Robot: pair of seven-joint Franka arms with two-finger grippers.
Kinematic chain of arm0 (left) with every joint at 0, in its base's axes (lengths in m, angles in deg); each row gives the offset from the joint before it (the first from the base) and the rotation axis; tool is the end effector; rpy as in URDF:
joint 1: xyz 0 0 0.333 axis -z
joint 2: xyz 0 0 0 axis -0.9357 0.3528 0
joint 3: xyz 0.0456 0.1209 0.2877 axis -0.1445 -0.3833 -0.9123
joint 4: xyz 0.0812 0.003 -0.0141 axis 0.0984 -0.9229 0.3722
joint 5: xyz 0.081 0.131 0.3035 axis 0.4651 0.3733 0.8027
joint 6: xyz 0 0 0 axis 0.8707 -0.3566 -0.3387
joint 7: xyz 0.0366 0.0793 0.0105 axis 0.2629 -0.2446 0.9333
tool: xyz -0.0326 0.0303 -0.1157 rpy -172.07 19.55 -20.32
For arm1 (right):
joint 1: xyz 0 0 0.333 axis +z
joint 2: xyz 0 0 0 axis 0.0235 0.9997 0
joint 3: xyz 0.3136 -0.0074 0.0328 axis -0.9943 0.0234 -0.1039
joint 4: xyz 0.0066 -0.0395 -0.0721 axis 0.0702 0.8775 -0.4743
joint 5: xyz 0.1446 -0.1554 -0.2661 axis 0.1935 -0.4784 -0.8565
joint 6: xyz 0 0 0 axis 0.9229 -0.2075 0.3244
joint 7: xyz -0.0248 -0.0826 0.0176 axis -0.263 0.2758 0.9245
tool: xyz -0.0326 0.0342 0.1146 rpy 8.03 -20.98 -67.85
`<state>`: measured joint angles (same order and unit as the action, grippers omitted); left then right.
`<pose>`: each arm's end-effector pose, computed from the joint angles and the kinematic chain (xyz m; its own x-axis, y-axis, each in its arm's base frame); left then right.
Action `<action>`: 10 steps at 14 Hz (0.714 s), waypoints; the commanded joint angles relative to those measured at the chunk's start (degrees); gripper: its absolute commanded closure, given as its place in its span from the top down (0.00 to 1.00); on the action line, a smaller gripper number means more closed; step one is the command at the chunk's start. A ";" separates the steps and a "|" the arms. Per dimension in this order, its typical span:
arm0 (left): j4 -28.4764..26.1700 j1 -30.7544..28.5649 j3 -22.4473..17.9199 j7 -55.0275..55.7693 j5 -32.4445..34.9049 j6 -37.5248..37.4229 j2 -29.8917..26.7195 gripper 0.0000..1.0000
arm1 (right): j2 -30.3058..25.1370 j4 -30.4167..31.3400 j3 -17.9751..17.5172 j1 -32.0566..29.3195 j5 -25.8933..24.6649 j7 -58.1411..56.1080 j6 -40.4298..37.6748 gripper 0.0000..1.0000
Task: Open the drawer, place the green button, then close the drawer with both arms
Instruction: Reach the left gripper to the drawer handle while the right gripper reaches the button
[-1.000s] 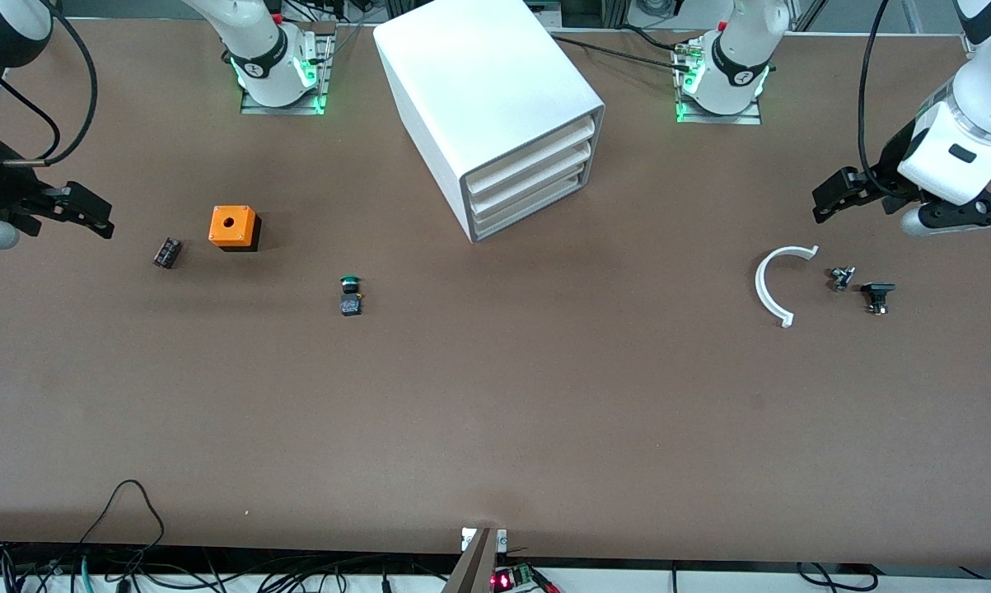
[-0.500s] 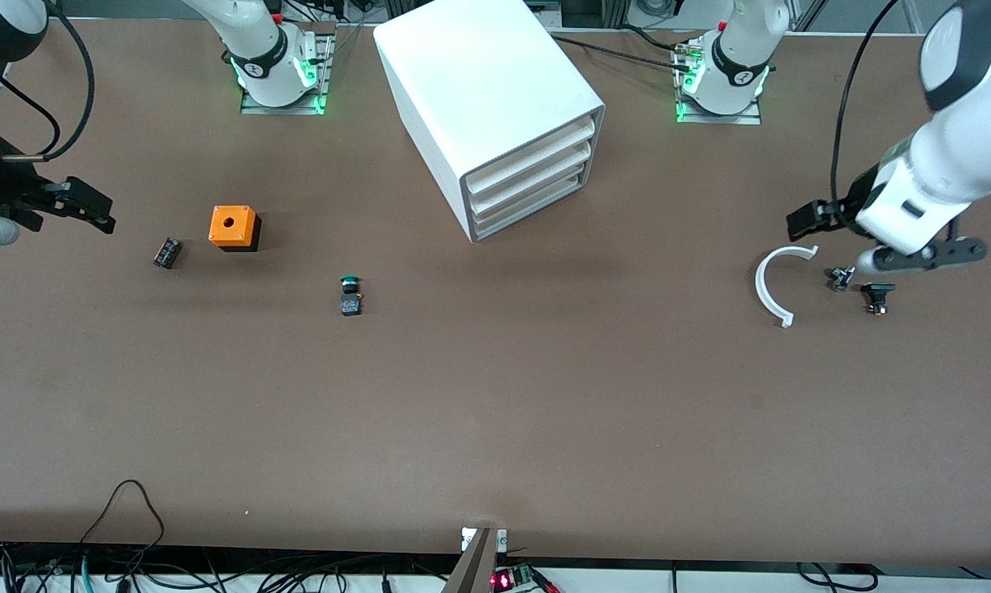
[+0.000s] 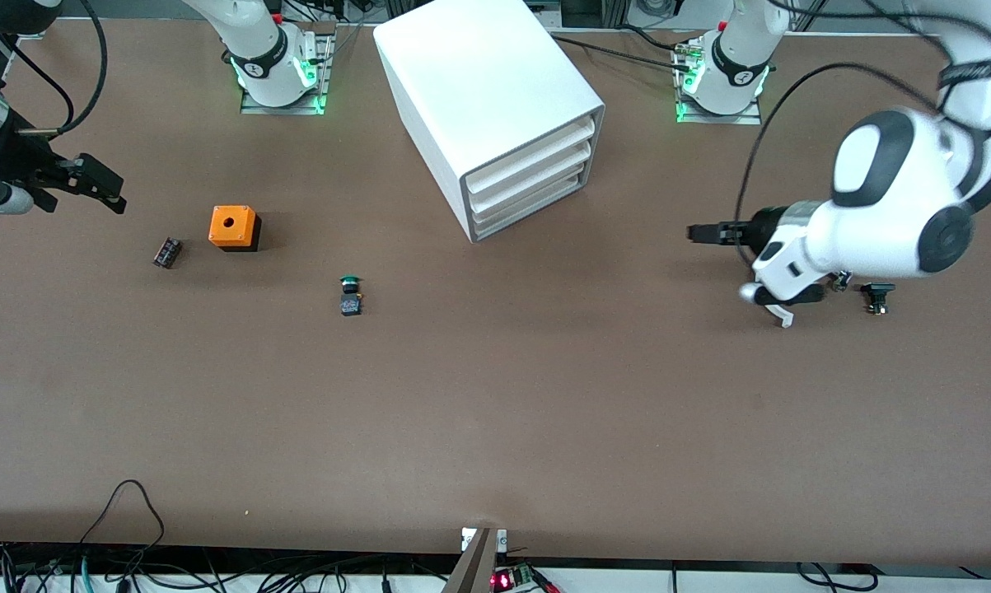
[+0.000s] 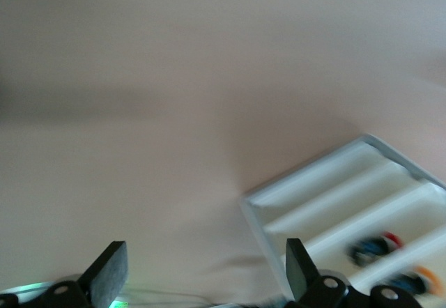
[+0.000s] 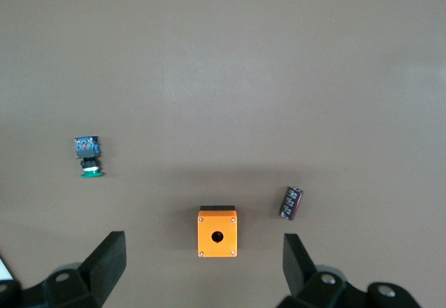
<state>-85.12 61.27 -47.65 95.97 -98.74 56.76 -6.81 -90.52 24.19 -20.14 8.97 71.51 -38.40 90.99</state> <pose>0.5122 -0.1261 0.3751 0.8652 -0.0143 -0.5011 0.2076 -0.8996 0.3841 0.4803 -0.0140 0.5527 0.9989 0.0000 0.0471 -0.0014 -0.9995 0.0307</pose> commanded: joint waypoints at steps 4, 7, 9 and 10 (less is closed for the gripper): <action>-14.00 3.75 3.35 -26.60 -25.15 13.48 8.98 1.00 | 6.73 -0.38 -0.17 1.24 2.84 0.40 0.70 1.00; -16.64 7.62 4.05 -35.40 -31.41 17.27 11.80 1.00 | 13.15 -1.44 -0.17 4.31 3.11 0.32 3.41 1.00; -18.31 9.65 4.49 -36.56 -34.22 17.81 12.50 1.00 | 16.66 -1.87 -0.17 7.65 3.11 0.31 4.47 1.00; -19.02 9.83 6.15 -36.65 -35.81 18.85 12.77 1.00 | 18.51 -2.14 -0.17 9.84 3.11 0.92 5.52 1.00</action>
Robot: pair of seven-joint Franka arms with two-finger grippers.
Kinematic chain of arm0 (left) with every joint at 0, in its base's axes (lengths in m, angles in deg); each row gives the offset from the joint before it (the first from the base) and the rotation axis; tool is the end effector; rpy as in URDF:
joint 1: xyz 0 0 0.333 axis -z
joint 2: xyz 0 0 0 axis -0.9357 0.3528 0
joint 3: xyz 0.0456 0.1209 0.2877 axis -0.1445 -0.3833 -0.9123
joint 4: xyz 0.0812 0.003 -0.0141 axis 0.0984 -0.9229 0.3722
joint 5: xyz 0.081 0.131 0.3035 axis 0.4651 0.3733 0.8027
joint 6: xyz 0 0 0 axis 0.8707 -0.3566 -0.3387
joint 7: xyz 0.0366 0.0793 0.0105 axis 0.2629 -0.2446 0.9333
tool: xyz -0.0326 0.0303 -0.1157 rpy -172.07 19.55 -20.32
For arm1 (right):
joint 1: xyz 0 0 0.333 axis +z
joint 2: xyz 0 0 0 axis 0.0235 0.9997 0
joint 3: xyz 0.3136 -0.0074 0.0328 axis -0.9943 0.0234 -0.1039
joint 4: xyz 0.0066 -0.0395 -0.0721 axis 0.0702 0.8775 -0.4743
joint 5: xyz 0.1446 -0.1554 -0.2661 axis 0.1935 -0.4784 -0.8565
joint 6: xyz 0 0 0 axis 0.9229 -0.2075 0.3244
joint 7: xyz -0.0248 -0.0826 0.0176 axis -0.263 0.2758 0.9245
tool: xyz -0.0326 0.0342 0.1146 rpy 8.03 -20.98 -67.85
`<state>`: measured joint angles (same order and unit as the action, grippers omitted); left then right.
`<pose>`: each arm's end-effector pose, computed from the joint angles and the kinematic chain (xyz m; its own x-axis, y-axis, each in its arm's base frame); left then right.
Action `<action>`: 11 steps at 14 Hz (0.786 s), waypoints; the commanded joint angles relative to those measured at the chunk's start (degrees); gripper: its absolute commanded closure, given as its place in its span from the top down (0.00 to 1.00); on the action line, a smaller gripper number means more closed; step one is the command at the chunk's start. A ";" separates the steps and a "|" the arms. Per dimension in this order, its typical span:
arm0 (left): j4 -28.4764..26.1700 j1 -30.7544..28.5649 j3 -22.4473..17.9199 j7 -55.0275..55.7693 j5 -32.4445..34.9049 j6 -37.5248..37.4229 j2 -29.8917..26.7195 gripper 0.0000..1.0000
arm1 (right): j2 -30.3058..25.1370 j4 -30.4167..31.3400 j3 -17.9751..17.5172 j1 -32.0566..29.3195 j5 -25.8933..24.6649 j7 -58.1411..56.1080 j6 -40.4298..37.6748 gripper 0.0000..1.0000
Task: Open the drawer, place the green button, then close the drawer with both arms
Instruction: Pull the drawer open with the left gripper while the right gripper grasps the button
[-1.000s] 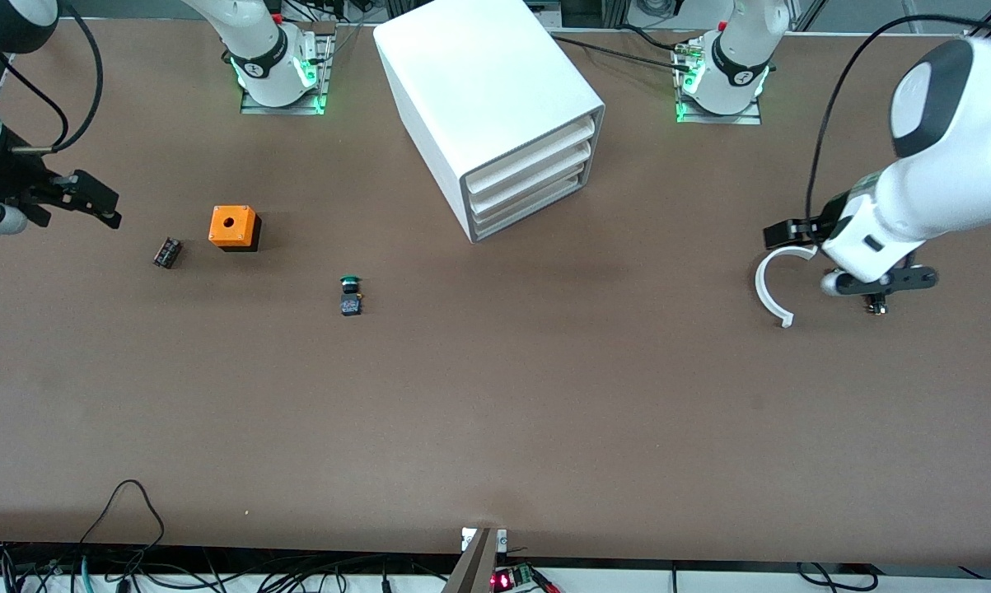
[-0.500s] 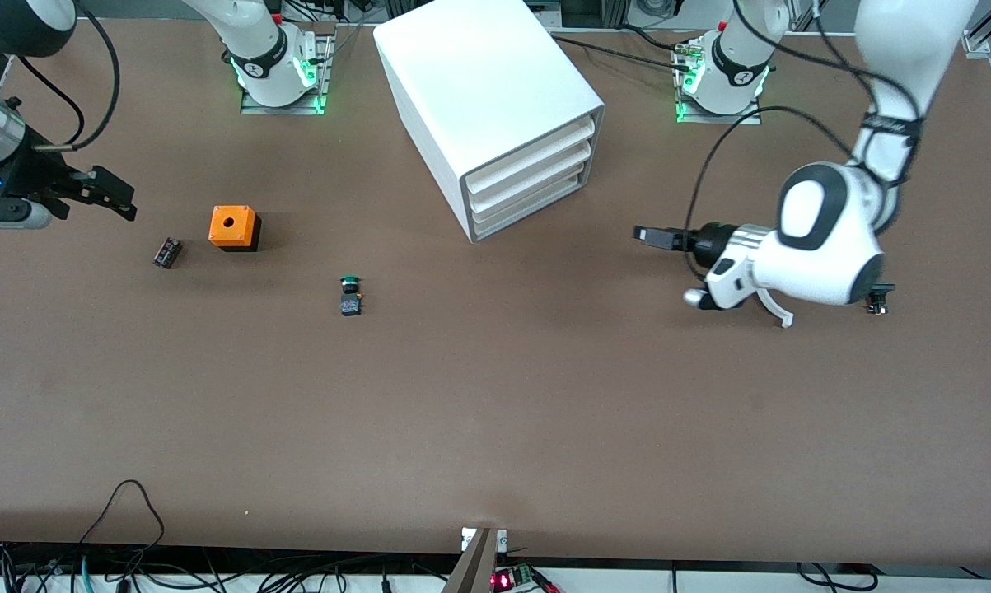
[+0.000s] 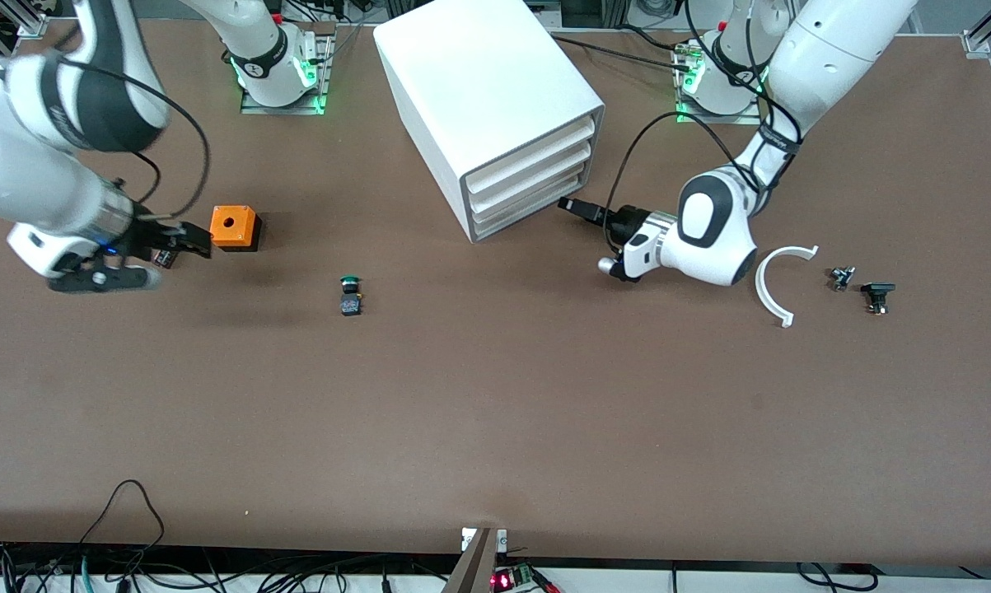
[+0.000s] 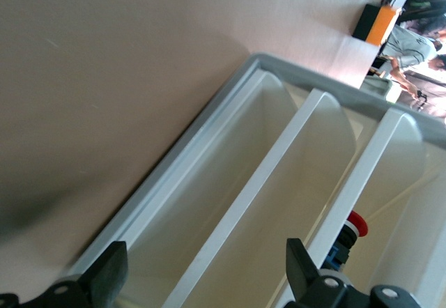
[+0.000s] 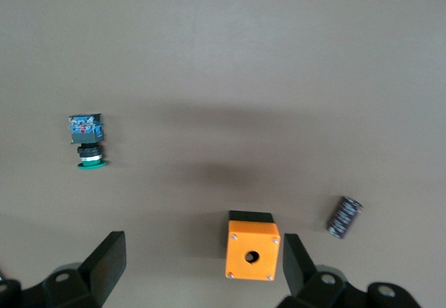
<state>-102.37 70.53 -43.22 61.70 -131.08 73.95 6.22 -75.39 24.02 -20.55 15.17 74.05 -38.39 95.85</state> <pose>0.4209 -0.2575 0.2066 0.8285 -0.3411 -0.4440 0.1854 -0.5811 0.7924 0.5301 0.0572 0.4278 0.9867 0.1026 -0.1261 0.1065 -0.9940 0.0239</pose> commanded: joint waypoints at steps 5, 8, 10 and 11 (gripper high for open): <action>-5.72 1.79 5.86 -2.29 -6.91 8.53 0.54 0.87 | 11.03 -1.62 0.24 10.06 3.02 4.08 10.22 1.00; -6.35 1.88 5.86 -2.38 -6.91 8.44 0.54 0.00 | 16.21 -1.18 -1.41 12.54 3.73 9.34 15.06 1.00; -6.43 1.88 5.86 -1.77 -6.91 8.44 0.45 0.00 | 18.86 -0.30 -3.09 12.54 4.00 11.46 19.37 1.00; -6.35 1.71 5.69 -1.77 -6.83 8.53 0.36 0.00 | 20.09 0.22 -3.10 12.54 4.00 12.16 21.48 1.00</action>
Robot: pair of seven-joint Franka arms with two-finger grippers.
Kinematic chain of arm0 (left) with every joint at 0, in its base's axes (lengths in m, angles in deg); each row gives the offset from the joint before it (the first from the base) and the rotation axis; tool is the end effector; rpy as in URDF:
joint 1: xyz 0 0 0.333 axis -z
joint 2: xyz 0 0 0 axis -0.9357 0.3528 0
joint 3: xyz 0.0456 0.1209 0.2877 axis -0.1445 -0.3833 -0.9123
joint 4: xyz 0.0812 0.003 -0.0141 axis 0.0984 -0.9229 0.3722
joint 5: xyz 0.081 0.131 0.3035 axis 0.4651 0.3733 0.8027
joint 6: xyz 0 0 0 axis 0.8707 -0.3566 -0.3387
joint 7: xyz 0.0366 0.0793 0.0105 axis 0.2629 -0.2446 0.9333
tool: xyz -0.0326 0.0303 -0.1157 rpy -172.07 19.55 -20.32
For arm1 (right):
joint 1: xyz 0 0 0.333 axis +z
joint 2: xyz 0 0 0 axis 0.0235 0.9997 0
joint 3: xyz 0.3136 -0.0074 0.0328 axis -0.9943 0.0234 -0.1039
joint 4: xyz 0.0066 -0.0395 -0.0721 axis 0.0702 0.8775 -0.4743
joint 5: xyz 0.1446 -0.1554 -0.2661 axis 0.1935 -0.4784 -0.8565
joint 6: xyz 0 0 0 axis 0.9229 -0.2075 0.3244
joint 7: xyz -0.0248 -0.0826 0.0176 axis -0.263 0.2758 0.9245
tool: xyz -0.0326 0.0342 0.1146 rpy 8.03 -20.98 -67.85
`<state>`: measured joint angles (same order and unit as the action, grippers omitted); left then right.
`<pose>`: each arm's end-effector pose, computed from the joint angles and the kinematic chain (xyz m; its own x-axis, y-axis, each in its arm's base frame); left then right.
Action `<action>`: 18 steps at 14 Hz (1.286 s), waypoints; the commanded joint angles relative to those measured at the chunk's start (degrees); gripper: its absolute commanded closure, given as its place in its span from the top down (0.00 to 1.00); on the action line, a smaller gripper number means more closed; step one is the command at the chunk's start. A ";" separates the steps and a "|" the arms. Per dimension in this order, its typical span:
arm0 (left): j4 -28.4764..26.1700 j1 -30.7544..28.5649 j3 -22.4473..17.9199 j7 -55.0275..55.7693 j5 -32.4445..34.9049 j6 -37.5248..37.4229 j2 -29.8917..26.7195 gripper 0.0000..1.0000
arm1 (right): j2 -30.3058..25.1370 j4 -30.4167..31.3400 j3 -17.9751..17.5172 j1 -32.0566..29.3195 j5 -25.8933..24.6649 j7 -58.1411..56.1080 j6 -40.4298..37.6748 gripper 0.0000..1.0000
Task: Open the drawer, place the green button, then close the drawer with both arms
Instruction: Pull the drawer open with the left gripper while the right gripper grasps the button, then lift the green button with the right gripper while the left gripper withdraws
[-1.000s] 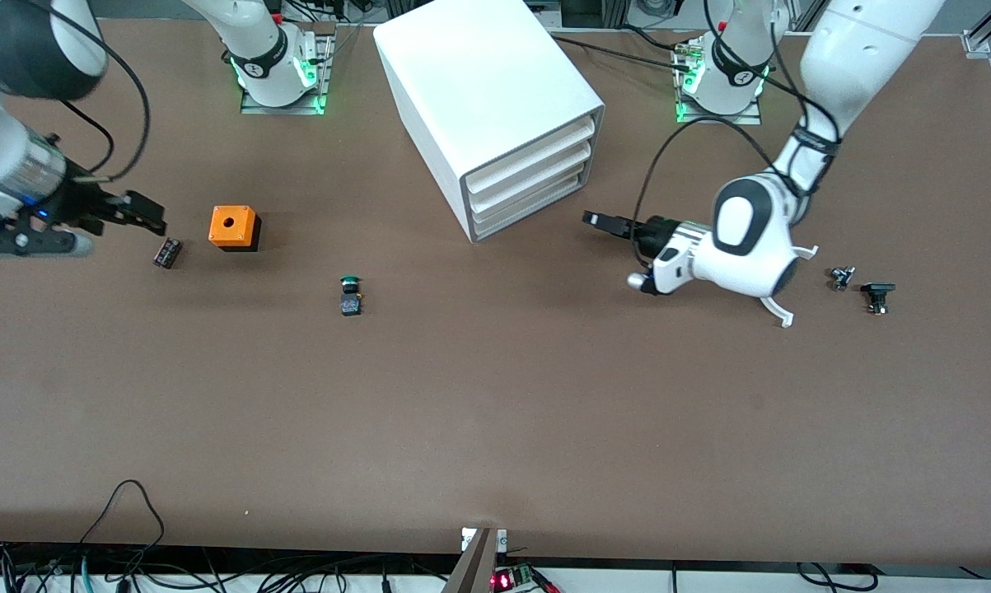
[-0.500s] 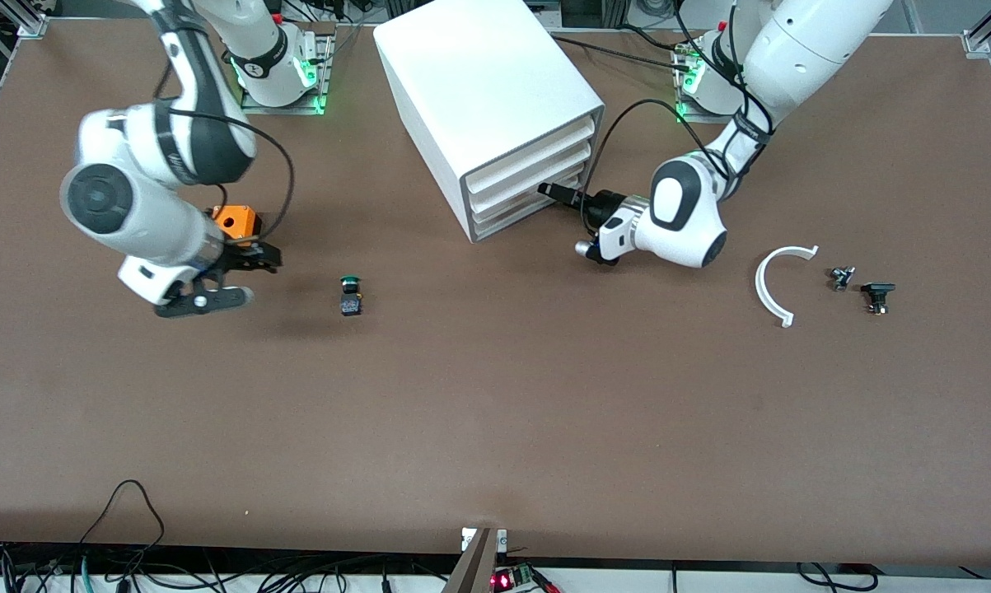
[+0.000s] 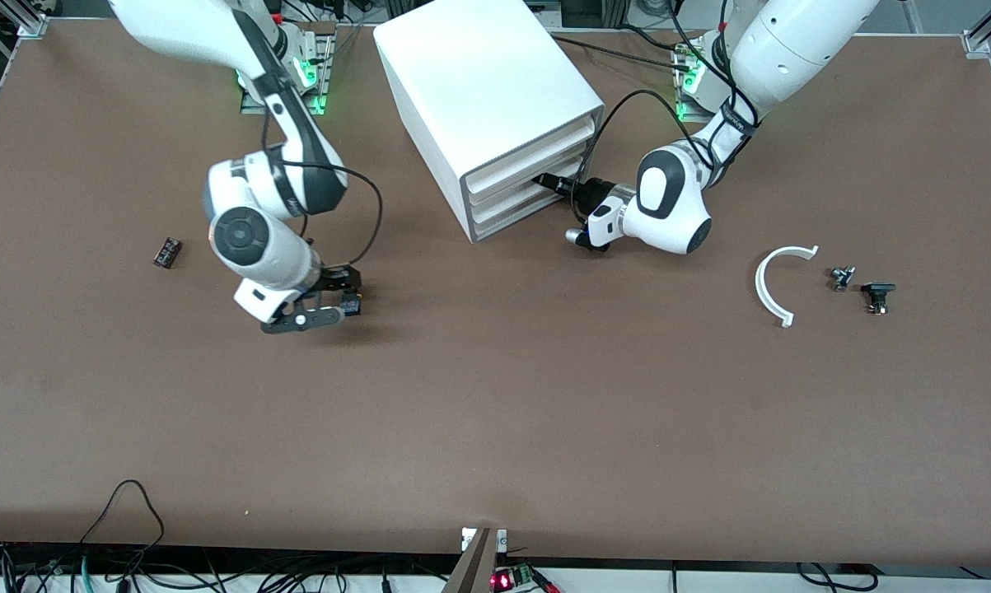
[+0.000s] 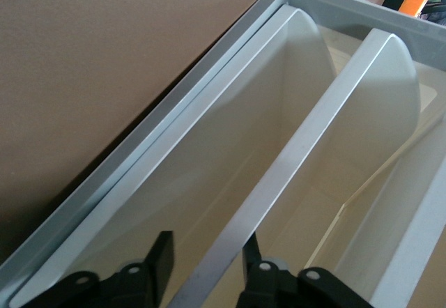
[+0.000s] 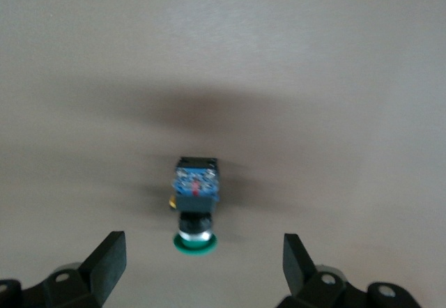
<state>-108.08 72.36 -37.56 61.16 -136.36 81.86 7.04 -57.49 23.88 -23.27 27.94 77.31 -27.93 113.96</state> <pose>0.3694 -0.2957 0.1848 0.8129 -0.3229 -0.4847 0.2181 -0.6029 0.7675 0.5402 0.2177 0.2762 0.9801 0.1608 -0.1167 0.1645 -0.9861 0.0236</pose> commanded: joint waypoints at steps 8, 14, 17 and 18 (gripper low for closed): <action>5.69 -4.43 -7.18 -0.79 -0.67 5.71 -1.86 0.36 | 6.41 3.71 -1.87 -0.14 0.73 3.55 11.03 0.91; 7.35 -10.56 -7.36 -1.49 7.80 7.47 -7.91 1.00 | 6.95 3.36 -2.66 -0.23 0.73 5.32 10.77 0.44; 10.95 -18.91 -7.36 -1.49 16.90 7.56 -13.01 1.00 | 6.34 1.08 -2.75 -0.31 0.38 4.35 10.68 0.38; 11.57 -20.76 -7.36 -1.57 17.26 7.56 -14.07 1.00 | 5.63 -0.49 -2.84 -0.31 0.29 3.57 10.25 0.37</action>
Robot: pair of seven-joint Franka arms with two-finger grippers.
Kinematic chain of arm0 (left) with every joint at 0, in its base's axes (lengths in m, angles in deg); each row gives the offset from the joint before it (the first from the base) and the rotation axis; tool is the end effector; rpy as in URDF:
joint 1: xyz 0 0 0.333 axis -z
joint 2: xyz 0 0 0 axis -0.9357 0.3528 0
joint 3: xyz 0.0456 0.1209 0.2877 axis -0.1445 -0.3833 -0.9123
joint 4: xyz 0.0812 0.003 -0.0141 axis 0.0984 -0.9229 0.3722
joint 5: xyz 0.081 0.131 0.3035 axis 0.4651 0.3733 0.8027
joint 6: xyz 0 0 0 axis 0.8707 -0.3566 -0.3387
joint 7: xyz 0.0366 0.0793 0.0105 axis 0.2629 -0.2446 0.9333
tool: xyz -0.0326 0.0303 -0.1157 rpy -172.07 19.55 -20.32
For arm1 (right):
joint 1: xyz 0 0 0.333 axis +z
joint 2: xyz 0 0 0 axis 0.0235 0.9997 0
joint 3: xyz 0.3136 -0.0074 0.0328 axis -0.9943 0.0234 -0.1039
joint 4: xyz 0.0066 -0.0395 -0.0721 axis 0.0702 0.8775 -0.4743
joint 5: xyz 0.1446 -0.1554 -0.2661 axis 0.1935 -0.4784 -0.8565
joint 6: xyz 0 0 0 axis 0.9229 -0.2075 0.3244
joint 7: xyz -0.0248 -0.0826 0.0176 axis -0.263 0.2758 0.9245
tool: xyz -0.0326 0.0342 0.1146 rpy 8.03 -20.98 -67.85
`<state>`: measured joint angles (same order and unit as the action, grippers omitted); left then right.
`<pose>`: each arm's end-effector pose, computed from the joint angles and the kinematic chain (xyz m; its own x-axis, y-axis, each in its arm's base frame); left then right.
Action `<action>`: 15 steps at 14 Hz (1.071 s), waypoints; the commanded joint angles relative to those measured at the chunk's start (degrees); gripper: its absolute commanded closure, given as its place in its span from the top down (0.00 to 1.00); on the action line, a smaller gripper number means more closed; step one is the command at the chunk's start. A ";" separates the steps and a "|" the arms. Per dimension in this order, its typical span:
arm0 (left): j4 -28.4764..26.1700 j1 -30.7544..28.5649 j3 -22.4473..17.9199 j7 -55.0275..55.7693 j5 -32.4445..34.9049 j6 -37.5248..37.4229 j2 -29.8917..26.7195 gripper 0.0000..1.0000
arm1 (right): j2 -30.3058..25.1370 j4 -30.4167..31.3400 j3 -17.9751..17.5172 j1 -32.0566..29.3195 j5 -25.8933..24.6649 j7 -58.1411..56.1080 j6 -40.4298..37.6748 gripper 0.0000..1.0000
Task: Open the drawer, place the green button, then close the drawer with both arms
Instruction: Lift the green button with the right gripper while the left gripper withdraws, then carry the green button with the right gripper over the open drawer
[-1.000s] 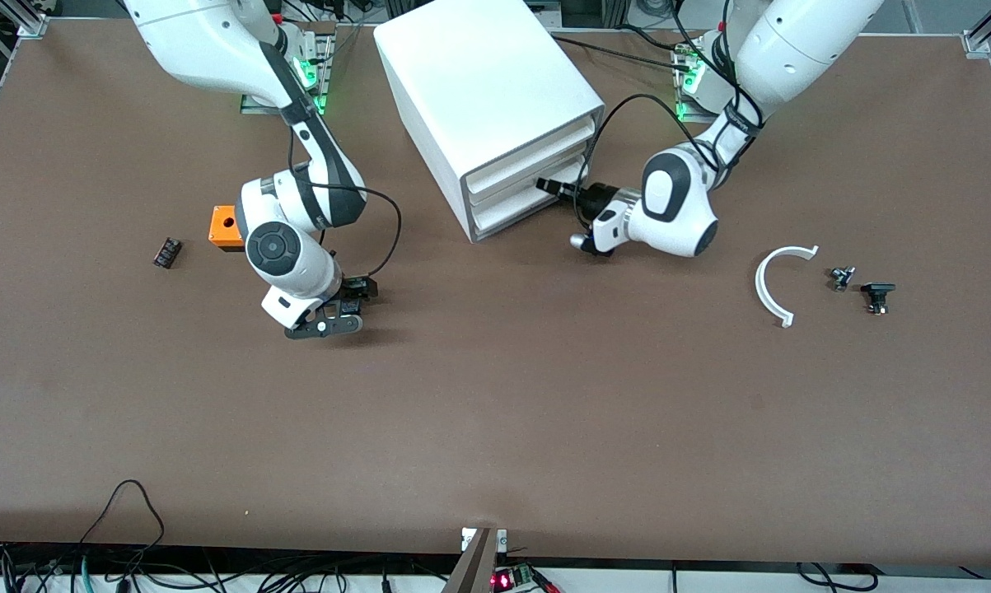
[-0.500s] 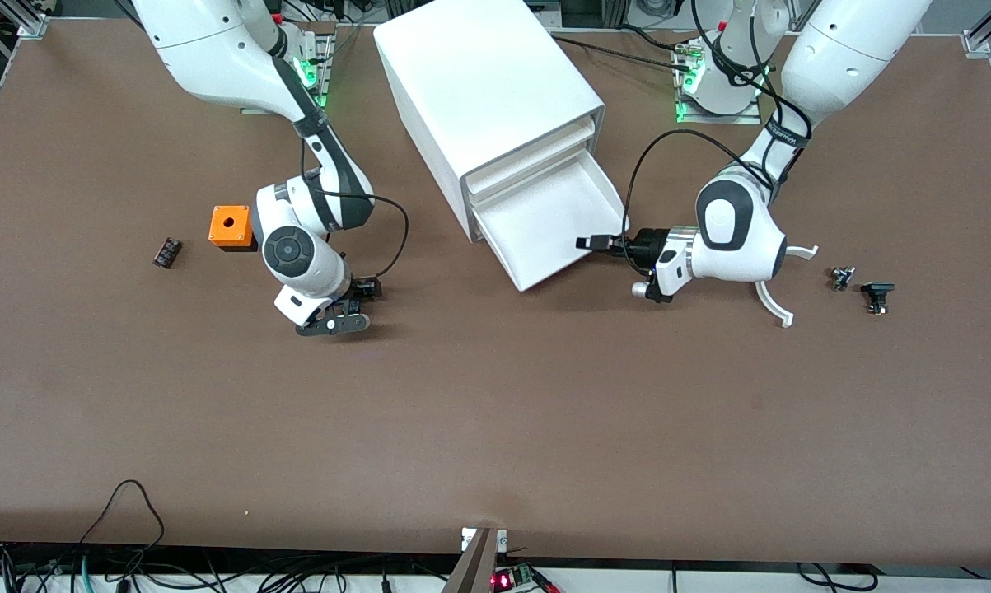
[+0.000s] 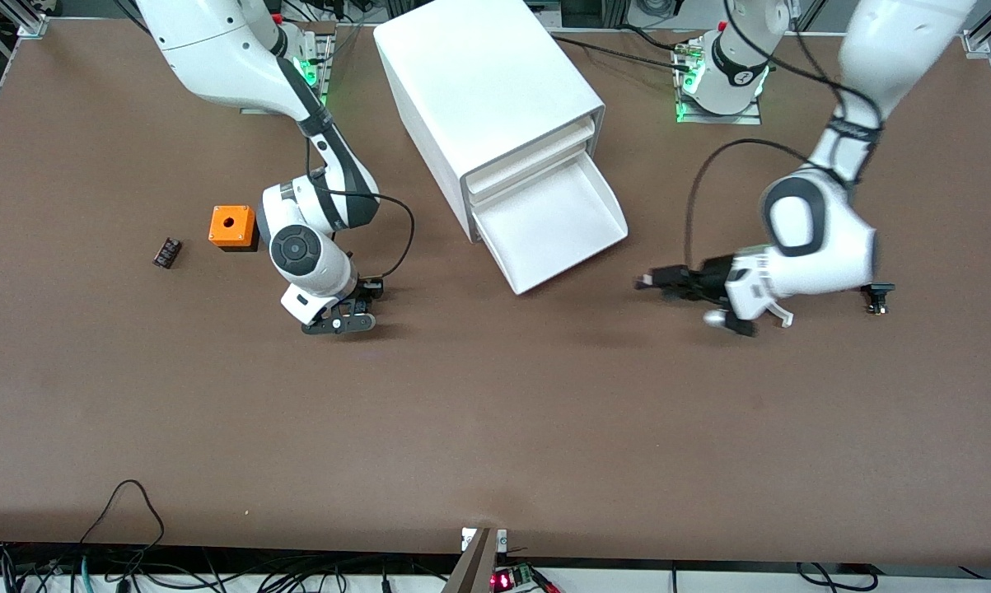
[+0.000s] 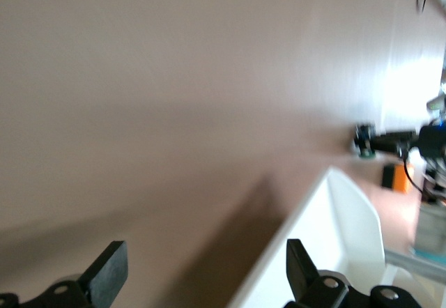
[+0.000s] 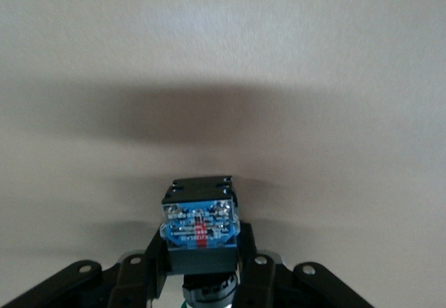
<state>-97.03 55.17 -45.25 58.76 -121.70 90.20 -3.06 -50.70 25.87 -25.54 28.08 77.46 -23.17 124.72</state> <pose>0.5486 -0.0801 0.2979 1.0000 0.0046 0.0007 0.0028 -0.7324 0.6809 0.5345 0.2383 0.2080 0.9900 0.1133 -0.0845 0.1151 -0.9932 0.0169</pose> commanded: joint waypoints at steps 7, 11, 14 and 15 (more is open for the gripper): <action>13.25 -7.45 -4.50 1.96 33.33 -20.52 -17.33 1.00 | -4.42 -15.40 -6.09 -0.45 0.23 -26.15 -9.47 0.37; 20.82 -5.18 -4.51 15.37 47.93 -32.57 -19.89 1.00 | -3.90 -21.38 -13.21 -0.37 -0.03 -37.82 -10.45 0.37; 21.72 -4.20 -4.42 21.30 51.82 -34.97 -20.24 1.00 | -0.91 -27.54 -16.57 1.73 -0.21 -49.43 -10.01 0.38; 21.72 -4.20 -4.42 21.30 51.91 -34.97 -20.33 1.00 | -0.82 -27.90 -16.57 3.05 -0.38 -50.67 -10.10 0.38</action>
<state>-76.65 50.61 -49.55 78.24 -71.87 56.57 -24.16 -54.20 2.60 -41.48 29.34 77.40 -68.99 115.61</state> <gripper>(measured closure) 0.000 0.577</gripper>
